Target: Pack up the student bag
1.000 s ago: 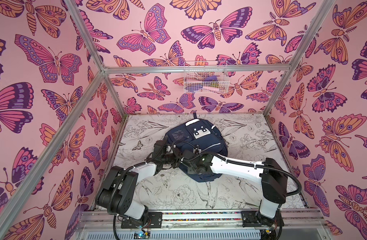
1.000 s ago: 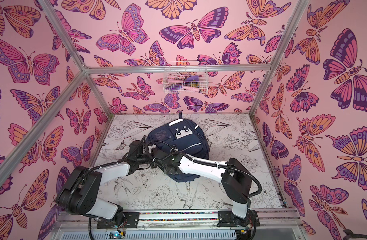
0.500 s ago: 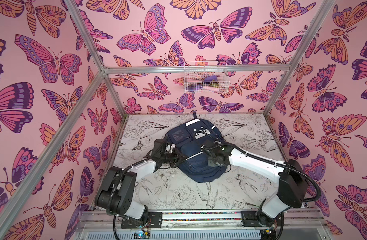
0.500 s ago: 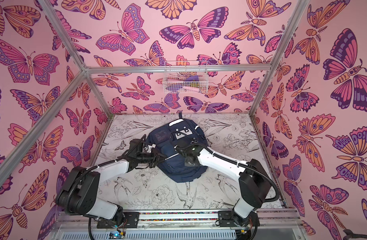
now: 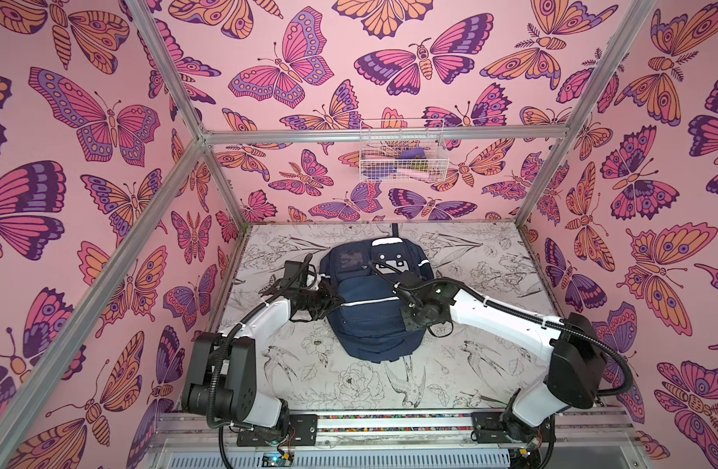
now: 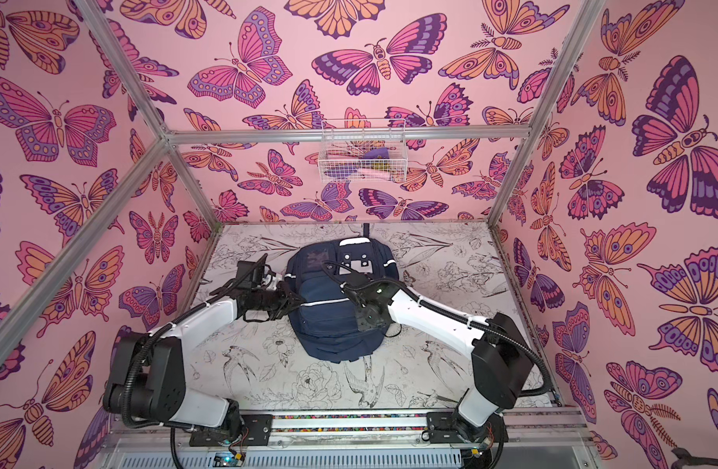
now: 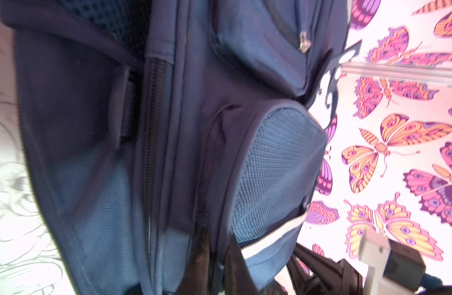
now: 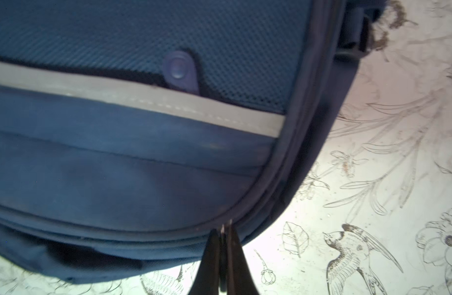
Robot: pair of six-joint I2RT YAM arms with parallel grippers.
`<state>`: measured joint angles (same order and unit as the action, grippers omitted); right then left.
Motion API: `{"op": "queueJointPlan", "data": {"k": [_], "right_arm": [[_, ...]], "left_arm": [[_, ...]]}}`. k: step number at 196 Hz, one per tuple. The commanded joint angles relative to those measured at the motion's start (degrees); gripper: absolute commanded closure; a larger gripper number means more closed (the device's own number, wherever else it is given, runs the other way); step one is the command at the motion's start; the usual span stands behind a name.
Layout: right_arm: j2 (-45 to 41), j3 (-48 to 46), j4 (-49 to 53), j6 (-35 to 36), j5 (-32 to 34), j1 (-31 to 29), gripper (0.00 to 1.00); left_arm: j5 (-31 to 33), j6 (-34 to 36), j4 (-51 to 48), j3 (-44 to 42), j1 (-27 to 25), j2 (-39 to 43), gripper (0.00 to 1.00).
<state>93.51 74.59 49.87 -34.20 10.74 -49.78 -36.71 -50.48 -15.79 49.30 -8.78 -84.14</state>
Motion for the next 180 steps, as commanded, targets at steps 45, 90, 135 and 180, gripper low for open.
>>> {"op": "queueJointPlan", "data": {"k": [45,90,135,180], "right_arm": [[-1.6,2.2,-1.5,2.9,-11.2,-0.7,1.00],[-3.0,0.7,-3.3,3.0,-15.0,0.8,1.00],[-6.8,-4.4,-9.6,0.2,-24.4,3.9,1.00],[-8.5,-6.0,-11.3,-1.5,-25.7,4.1,1.00]], "left_arm": [[6.5,-13.4,-6.7,-3.3,-6.2,16.7,0.52],[18.4,9.9,-11.8,7.1,-21.0,13.1,0.57],[26.9,32.4,-10.0,5.0,-28.3,14.2,0.40],[31.7,40.4,-5.8,5.1,-31.9,9.4,0.38]]}}
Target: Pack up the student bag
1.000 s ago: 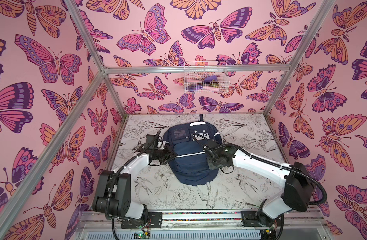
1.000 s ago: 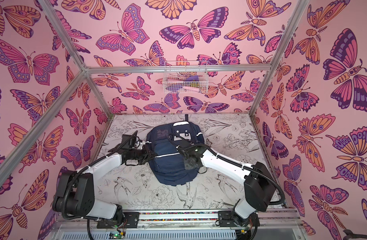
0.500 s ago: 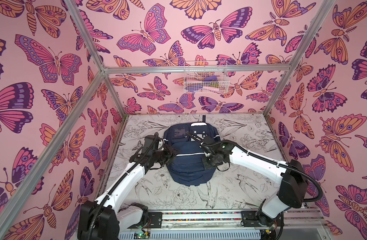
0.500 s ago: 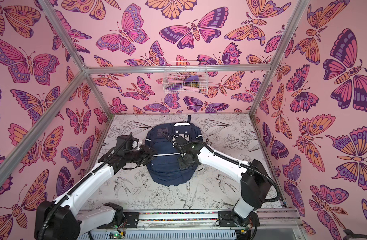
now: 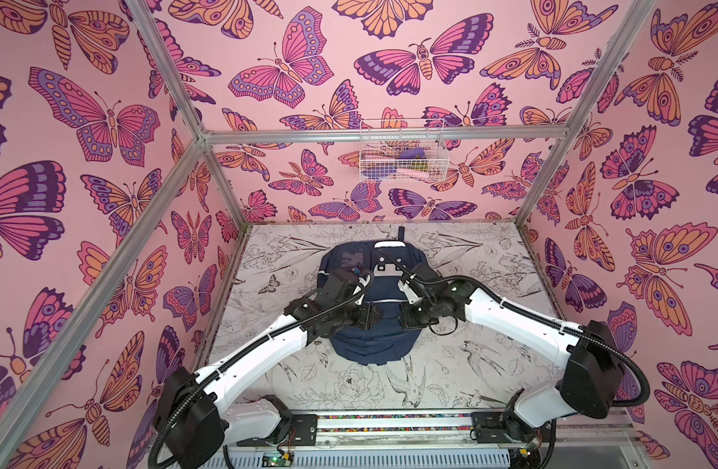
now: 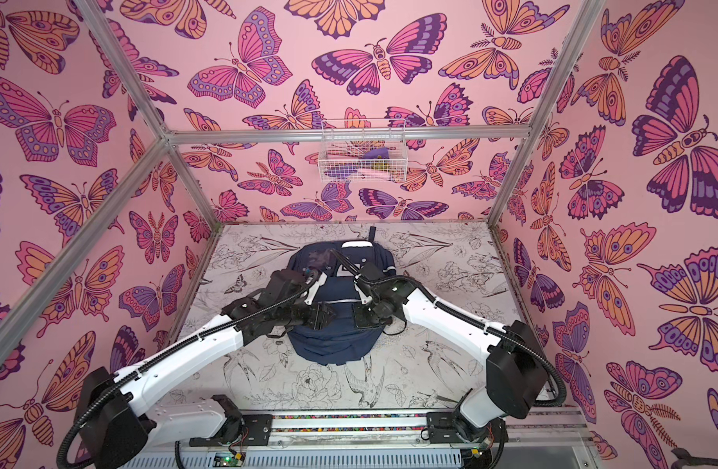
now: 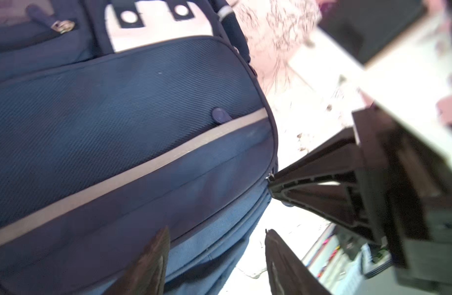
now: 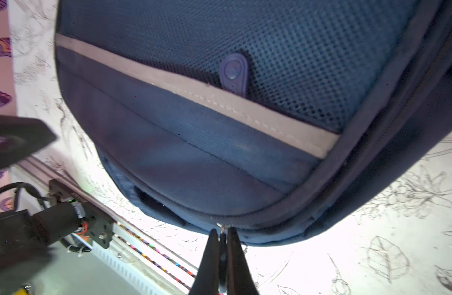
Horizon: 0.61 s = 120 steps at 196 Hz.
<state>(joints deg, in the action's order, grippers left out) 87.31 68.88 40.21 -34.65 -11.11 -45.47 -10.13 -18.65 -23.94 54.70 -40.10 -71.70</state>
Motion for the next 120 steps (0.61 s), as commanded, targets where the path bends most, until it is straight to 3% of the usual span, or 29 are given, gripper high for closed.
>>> {"op": "queueJointPlan", "data": {"k": [1,62,120], "right_arm": [[-2.3,-0.4,-1.7,-1.1,-3.8,-0.2,1.00],[-5.2,-2.8,-2.8,-3.2,-3.1,-0.3,1.00],[-6.4,-5.3,-4.9,-6.0,-1.9,0.0,1.00]], "left_arm": [[5.1,8.7,2.4,-0.3,-0.6,-3.1,0.38],[2.4,14.6,6.4,-0.4,-3.1,-8.4,0.38],[-0.4,17.0,11.7,-5.6,-3.4,-3.0,0.37]]}}
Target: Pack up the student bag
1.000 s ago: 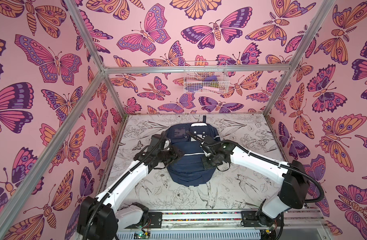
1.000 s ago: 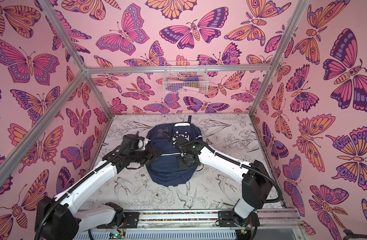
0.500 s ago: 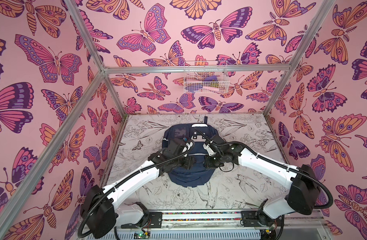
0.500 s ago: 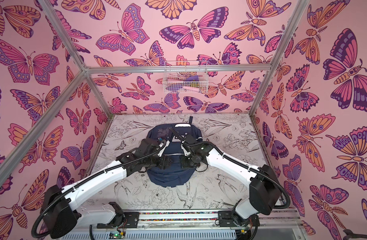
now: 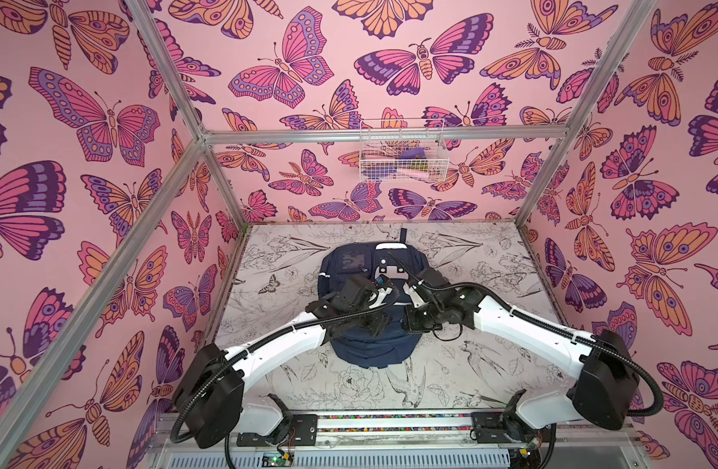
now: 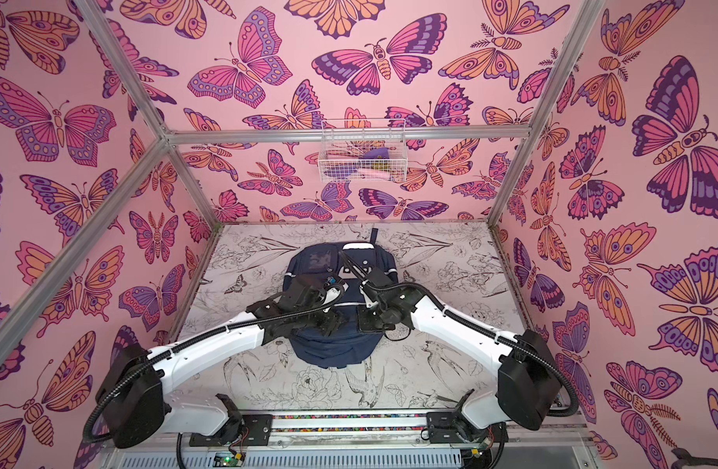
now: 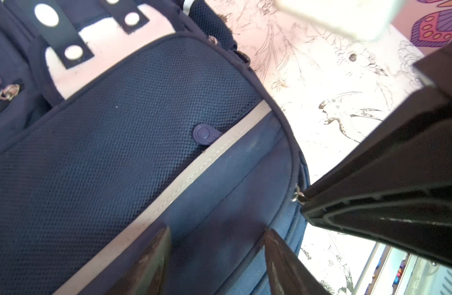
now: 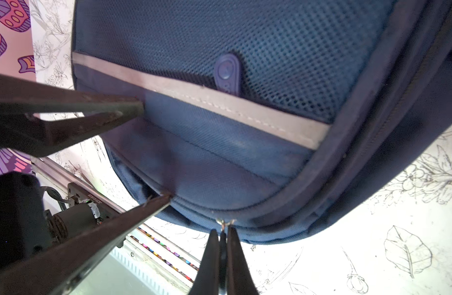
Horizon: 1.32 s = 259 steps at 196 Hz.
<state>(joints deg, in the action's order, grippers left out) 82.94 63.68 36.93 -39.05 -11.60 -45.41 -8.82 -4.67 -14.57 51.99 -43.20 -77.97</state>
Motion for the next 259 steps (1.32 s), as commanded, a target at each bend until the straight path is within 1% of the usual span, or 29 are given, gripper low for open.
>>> {"op": "queueJointPlan", "data": {"k": [1,27,50,68,81,110,119,128,136,160,177,180,192,224,232,242,259], "right_arm": [[-2.0,-0.1,-1.7,-1.6,-1.4,-0.1,1.00],[-2.3,-0.3,-2.8,-2.4,-2.1,0.0,1.00],[-2.3,-0.4,-2.8,-2.5,-2.7,0.0,1.00],[-2.1,-0.4,-2.7,-2.4,-3.5,0.0,1.00],[-2.2,-0.2,-2.4,-2.4,-3.5,0.0,1.00],[-2.6,-0.1,-1.6,-2.3,-3.2,0.0,1.00],[-2.7,0.1,-1.2,-2.2,-2.9,0.0,1.00],[-2.8,0.3,-0.6,-1.9,-2.3,0.0,1.00],[-2.8,0.7,0.4,-1.4,-1.5,0.1,1.00],[-3.0,1.4,4.3,1.0,1.2,1.3,1.00],[-3.7,2.0,7.5,3.7,3.3,2.9,1.00],[-3.8,2.2,8.1,4.2,3.5,3.3,1.00],[-4.2,2.5,10.0,6.1,4.6,4.9,1.00],[-4.3,3.1,12.3,11.2,6.1,10.2,1.00],[-3.8,3.3,12.2,12.1,6.2,11.8,1.00],[-2.9,4.0,12.0,13.1,6.1,13.5,1.00],[-0.7,5.6,11.3,14.4,5.8,15.7,1.00]], "left_arm": [[-1.8,3.1,2.4,-3.1,-0.3,3.4,0.37],[-2.5,5.5,2.5,-5.8,-0.3,4.4,0.35],[-2.8,6.4,2.2,-5.8,-0.5,3.4,0.36],[0.8,6.4,2.9,-5.6,-0.6,2.6,0.38],[2.9,7.0,2.9,-4.9,-0.7,1.6,0.43],[7.1,8.4,3.4,-4.2,-0.8,0.5,0.61],[7.7,8.8,4.0,-4.4,-0.8,0.8,0.70],[8.0,9.0,4.4,-4.7,-0.8,1.3,0.81],[8.3,9.0,4.7,-5.1,-0.8,2.0,0.88],[8.8,8.7,5.4,-6.0,-0.8,3.9,1.00],[8.6,8.9,5.3,-6.4,-0.8,4.5,1.00],[8.5,9.0,5.3,-6.4,-0.8,6.4,1.00],[8.3,9.2,5.1,-6.7,-0.8,7.5,1.00],[6.5,10.7,3.7,-6.9,-0.8,9.2,1.00],[5.4,11.1,3.3,-6.9,-0.8,9.6,1.00],[2.1,12.0,2.6,-7.1,-0.8,10.2,1.00],[-1.1,12.3,1.5,-7.2,-0.8,10.6,1.00]]}}
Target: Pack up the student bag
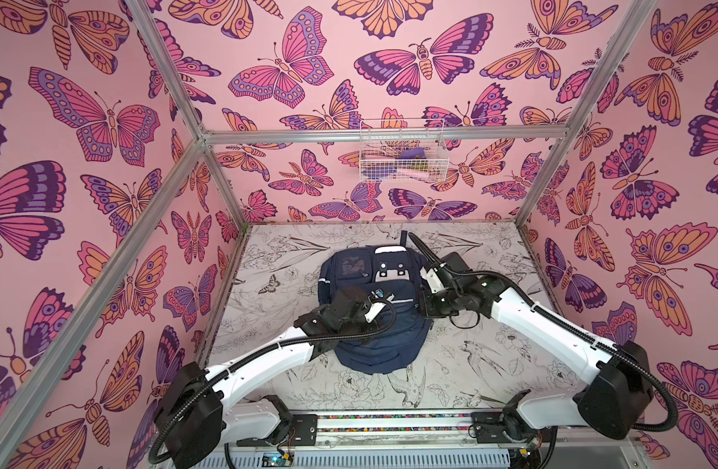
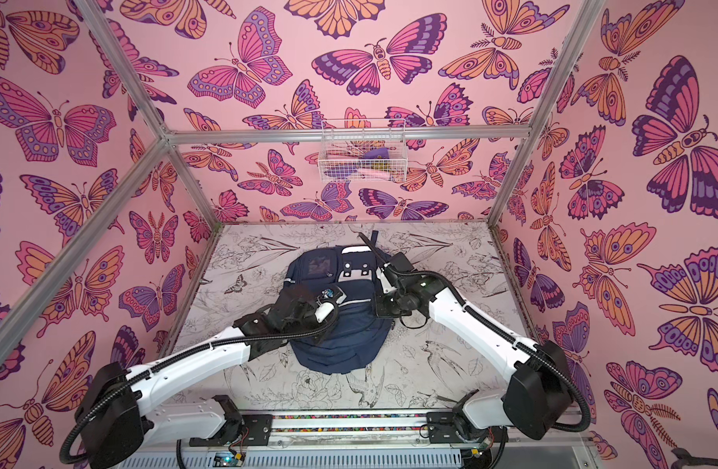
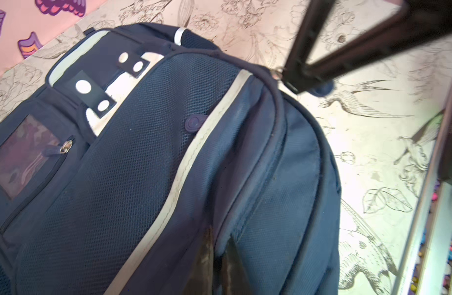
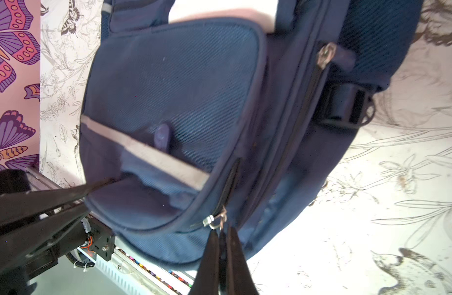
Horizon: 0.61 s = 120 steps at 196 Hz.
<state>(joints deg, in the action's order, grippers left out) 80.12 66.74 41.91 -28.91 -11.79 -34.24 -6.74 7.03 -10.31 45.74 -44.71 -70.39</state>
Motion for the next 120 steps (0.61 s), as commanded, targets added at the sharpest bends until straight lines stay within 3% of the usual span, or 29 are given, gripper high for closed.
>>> {"op": "queueJointPlan", "data": {"k": [1,60,120], "right_arm": [[2.2,2.6,6.3,4.3,5.9,4.7,1.00],[8.1,6.8,2.9,4.9,5.0,10.9,1.00],[9.6,6.9,2.8,5.0,3.4,11.4,1.00]], "left_arm": [[-3.3,0.7,-2.8,-1.0,0.7,3.1,1.00],[-6.5,1.5,-5.7,-2.0,0.7,4.9,1.00],[-9.8,0.4,-7.6,-0.6,0.7,2.6,1.00]]}}
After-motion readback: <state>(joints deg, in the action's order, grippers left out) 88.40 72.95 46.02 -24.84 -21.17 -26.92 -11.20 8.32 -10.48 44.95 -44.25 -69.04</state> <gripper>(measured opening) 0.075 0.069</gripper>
